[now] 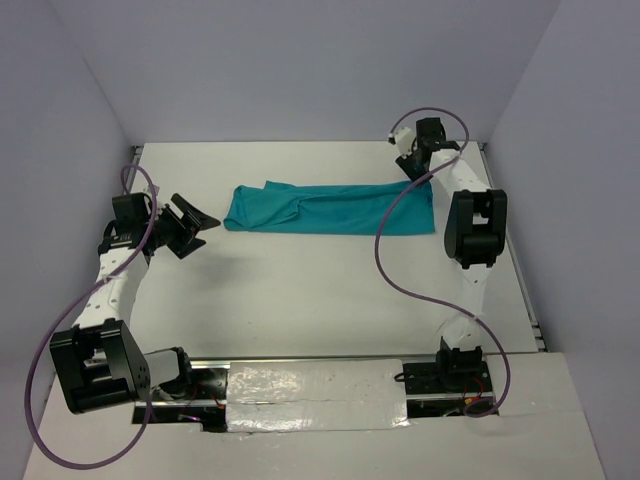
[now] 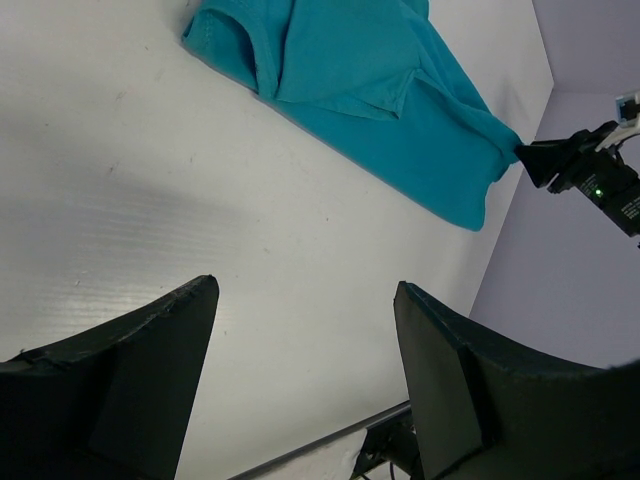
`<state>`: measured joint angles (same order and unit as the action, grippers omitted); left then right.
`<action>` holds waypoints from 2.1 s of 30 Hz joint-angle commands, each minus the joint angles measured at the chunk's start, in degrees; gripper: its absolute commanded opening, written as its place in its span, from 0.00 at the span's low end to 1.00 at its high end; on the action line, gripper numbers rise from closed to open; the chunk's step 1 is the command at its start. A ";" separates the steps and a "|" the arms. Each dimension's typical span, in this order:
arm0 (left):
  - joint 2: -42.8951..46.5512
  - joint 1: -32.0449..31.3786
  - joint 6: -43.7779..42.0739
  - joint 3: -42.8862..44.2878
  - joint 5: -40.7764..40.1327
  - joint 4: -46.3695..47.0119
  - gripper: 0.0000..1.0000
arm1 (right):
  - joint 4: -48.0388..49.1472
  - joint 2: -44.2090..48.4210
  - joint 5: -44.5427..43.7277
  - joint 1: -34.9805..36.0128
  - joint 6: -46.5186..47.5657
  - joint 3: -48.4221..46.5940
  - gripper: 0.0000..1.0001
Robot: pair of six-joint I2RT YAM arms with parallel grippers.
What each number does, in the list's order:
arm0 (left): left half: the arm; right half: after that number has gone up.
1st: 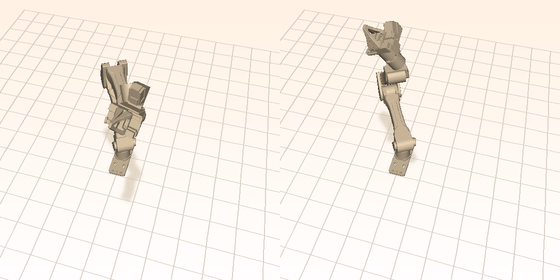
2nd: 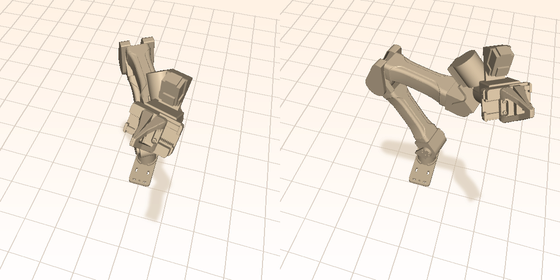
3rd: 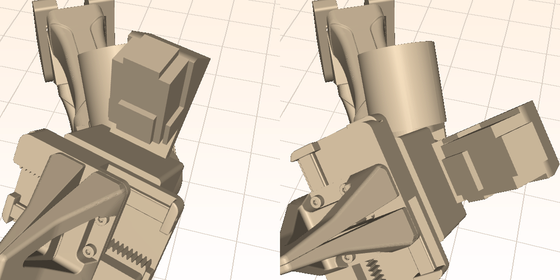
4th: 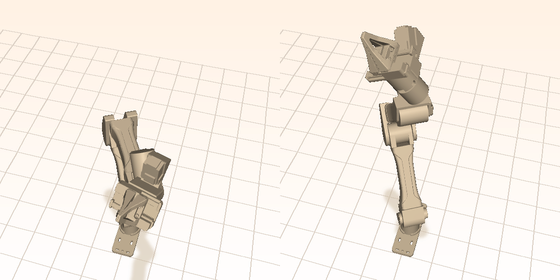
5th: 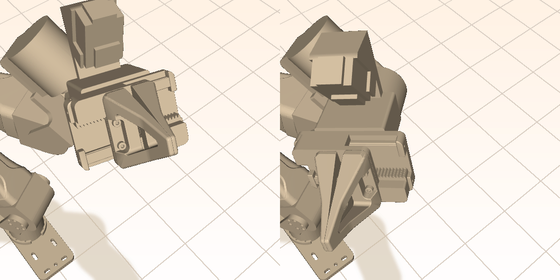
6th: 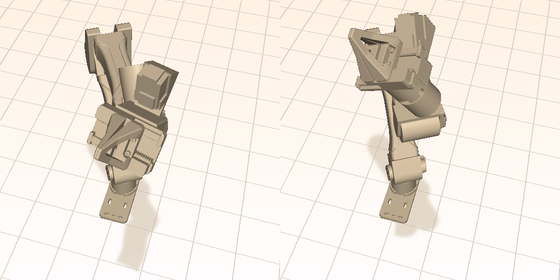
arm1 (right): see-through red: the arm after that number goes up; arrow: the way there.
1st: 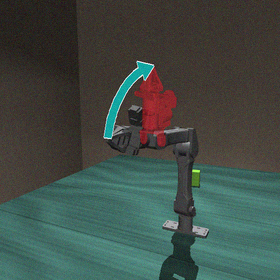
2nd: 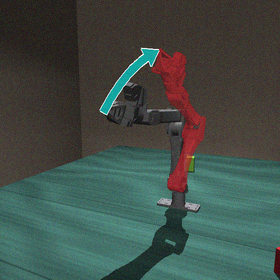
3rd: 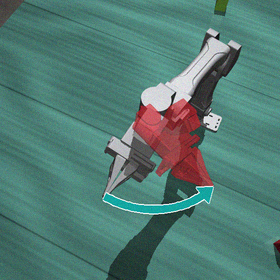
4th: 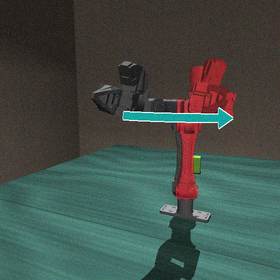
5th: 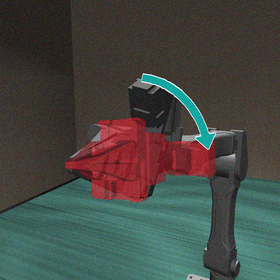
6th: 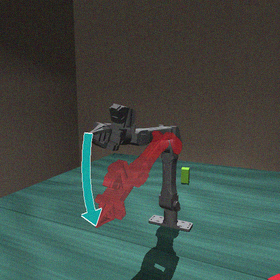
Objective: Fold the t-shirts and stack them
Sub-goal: Fold the other side of the tshirt into a rectangle
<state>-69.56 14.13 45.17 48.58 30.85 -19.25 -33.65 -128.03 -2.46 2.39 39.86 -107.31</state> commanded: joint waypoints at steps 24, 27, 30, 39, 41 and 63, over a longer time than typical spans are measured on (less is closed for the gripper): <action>-0.66 0.37 -0.43 -0.76 2.02 2.63 0.84 | -9.86 -0.37 11.44 -0.99 1.63 -4.40 0.19; -1.36 0.37 -0.69 -0.50 1.93 2.81 0.84 | -8.02 -2.22 8.27 -0.99 0.05 -5.54 0.19; -3.03 0.37 -1.57 0.46 1.49 2.63 0.84 | -5.38 -2.75 4.49 -1.07 -1.01 -5.28 0.19; -13.12 -1.73 -5.69 8.45 -5.34 -0.34 0.80 | -13.64 11.62 29.68 -1.51 4.62 2.53 0.25; -16.48 -3.75 -7.37 13.11 -7.82 -1.67 0.80 | -14.16 14.91 35.31 -1.43 4.62 6.31 0.35; -54.88 -13.25 -22.49 50.12 -13.88 -11.77 0.99 | -15.13 30.12 44.82 -1.69 1.89 21.52 0.55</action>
<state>-121.54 1.89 26.35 95.42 17.87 -27.46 -48.86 -101.23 40.27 0.97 42.63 -86.13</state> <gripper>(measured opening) 0.994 0.546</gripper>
